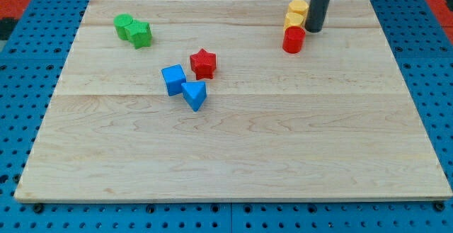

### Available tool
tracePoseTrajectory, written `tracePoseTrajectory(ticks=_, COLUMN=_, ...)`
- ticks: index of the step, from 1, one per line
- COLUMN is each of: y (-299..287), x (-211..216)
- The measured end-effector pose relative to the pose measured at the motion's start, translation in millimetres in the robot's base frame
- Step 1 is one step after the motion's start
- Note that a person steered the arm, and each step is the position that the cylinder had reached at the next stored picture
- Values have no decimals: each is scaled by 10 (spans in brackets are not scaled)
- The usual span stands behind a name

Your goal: Move the red star to the line of blocks

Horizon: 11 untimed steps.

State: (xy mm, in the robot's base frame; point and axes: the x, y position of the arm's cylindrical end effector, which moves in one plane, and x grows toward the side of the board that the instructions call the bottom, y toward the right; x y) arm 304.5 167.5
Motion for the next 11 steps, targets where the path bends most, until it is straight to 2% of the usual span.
tracePoseTrajectory(ticks=1, y=141, x=778)
tracePoseTrajectory(ticks=2, y=-671, x=1043)
tracePoseTrajectory(ticks=3, y=-1777, x=1042)
tracePoseTrajectory(ticks=4, y=-2463, x=1043)
tracePoseTrajectory(ticks=5, y=-2895, x=977)
tracePoseTrajectory(ticks=6, y=-2877, x=618)
tracePoseTrajectory(ticks=7, y=-2421, x=629)
tracePoseTrajectory(ticks=8, y=-2077, x=825)
tracePoseTrajectory(ticks=9, y=-2157, x=1035)
tracePoseTrajectory(ticks=10, y=-1983, x=1182)
tracePoseTrajectory(ticks=11, y=-1655, x=895)
